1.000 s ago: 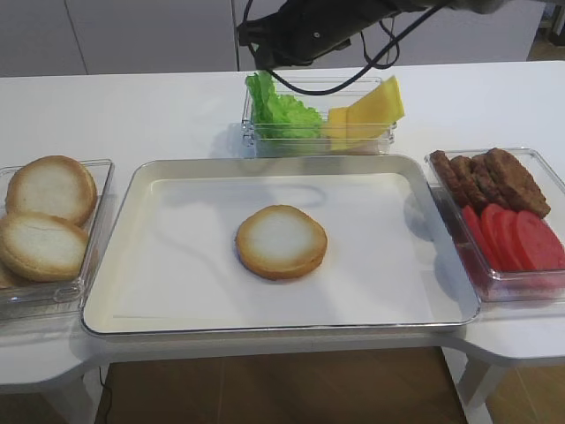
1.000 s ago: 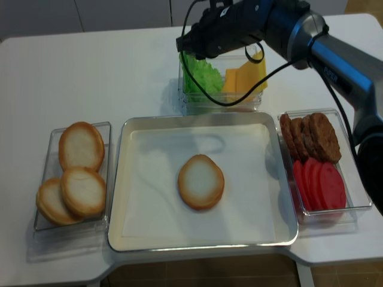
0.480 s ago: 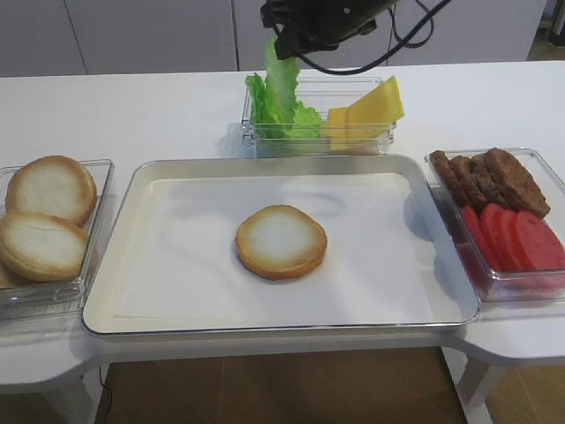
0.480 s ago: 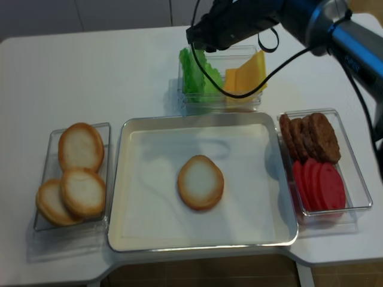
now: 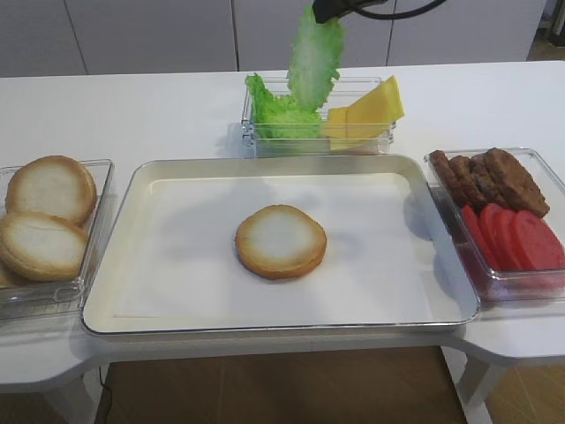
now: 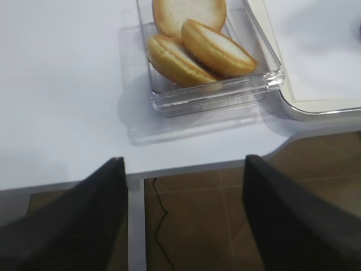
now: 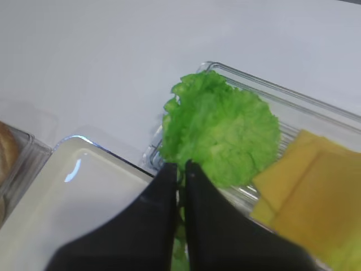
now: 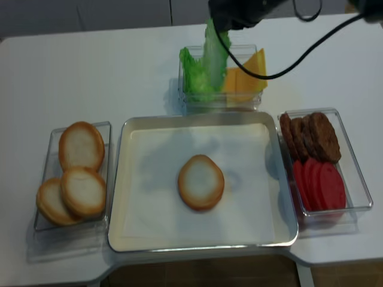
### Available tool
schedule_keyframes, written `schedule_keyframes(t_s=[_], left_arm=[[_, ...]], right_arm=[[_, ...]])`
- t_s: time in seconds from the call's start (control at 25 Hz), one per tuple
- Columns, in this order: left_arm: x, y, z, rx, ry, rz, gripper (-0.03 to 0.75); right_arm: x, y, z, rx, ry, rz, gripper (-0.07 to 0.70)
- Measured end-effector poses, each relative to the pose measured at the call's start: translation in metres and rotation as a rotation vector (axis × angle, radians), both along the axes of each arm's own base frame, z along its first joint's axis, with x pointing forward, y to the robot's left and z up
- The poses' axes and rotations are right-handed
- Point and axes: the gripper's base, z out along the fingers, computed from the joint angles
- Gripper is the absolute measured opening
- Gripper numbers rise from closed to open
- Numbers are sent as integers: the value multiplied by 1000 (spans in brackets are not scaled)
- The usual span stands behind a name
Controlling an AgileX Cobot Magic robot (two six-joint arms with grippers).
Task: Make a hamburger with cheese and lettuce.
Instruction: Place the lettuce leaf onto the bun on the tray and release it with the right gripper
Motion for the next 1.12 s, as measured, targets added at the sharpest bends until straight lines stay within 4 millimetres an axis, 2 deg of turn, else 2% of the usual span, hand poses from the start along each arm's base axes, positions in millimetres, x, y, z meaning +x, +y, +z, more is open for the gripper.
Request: schedule_keyframes(t_s=[0.16, 0.28, 0.76, 0.96, 1.12], left_arm=[[0, 0, 0, 0, 0, 0, 478], [0, 0, 0, 0, 0, 0, 478], [0, 0, 0, 0, 0, 0, 478], [0, 0, 0, 0, 0, 0, 478], [0, 0, 0, 0, 0, 0, 478]], right_arm=[[-15, -6, 13, -33, 24, 7, 38], [-24, -10, 11, -47, 67, 7, 38], [-73, -29, -41, -93, 230, -38, 38], [-87, -8, -60, -115, 248, 17, 38], [-97, 14, -65, -187, 174, 51, 38]])
